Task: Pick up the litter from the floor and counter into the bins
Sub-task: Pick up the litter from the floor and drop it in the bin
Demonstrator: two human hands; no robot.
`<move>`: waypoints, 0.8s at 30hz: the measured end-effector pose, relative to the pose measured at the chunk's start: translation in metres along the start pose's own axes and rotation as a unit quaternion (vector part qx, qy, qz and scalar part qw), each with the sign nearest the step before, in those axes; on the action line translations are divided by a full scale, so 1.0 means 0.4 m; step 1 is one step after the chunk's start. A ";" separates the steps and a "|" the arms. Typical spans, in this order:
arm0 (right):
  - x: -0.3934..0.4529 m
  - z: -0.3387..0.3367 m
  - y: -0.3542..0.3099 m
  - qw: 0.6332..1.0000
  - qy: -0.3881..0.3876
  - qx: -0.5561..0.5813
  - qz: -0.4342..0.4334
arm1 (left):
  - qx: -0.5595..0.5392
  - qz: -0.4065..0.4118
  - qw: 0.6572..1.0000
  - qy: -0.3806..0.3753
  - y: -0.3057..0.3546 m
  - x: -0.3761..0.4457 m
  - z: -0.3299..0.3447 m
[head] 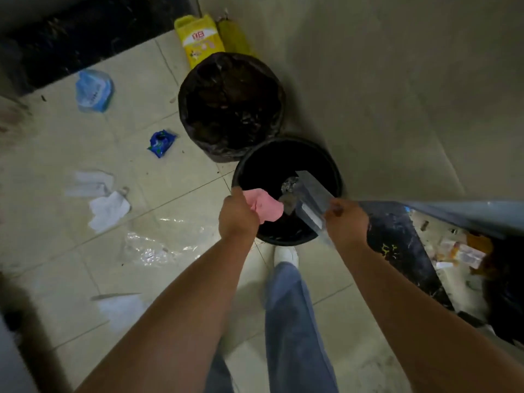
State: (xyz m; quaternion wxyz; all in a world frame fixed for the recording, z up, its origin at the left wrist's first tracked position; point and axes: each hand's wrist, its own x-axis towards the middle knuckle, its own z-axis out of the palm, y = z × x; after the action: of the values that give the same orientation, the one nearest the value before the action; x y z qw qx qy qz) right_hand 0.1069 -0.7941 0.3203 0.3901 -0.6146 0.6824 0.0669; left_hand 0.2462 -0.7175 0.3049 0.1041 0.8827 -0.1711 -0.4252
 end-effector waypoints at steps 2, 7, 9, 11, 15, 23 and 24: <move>0.065 0.014 0.002 0.999 -0.043 -0.025 -0.001 | 0.038 0.000 0.999 -0.016 0.031 0.047 0.051; 0.161 0.053 -0.002 0.978 -0.189 -0.087 0.002 | 0.142 0.049 0.986 -0.077 0.043 0.095 0.127; 0.177 0.064 -0.002 0.956 -0.250 -0.152 -0.017 | 0.188 0.073 0.976 -0.080 0.027 0.093 0.125; 0.179 0.073 0.002 0.942 -0.279 -0.184 -0.036 | 0.234 0.108 0.964 -0.069 0.007 0.087 0.111; 0.169 0.097 -0.030 0.918 -0.253 -0.262 -0.155 | 0.282 0.180 0.941 -0.047 -0.038 0.074 0.043; 0.041 0.226 -0.267 0.783 -0.201 -0.404 -0.428 | 0.308 0.001 0.951 0.026 -0.272 -0.003 -0.130; 0.019 0.255 -0.291 0.776 -0.195 -0.404 -0.443 | 0.302 -0.018 0.952 0.035 -0.318 -0.013 -0.151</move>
State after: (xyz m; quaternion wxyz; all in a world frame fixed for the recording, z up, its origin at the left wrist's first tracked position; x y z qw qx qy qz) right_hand 0.2571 -0.7691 0.2909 0.2175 -0.9238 0.1541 0.2748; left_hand 0.3177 -0.5960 0.3039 -0.1693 0.8901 -0.2716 -0.3245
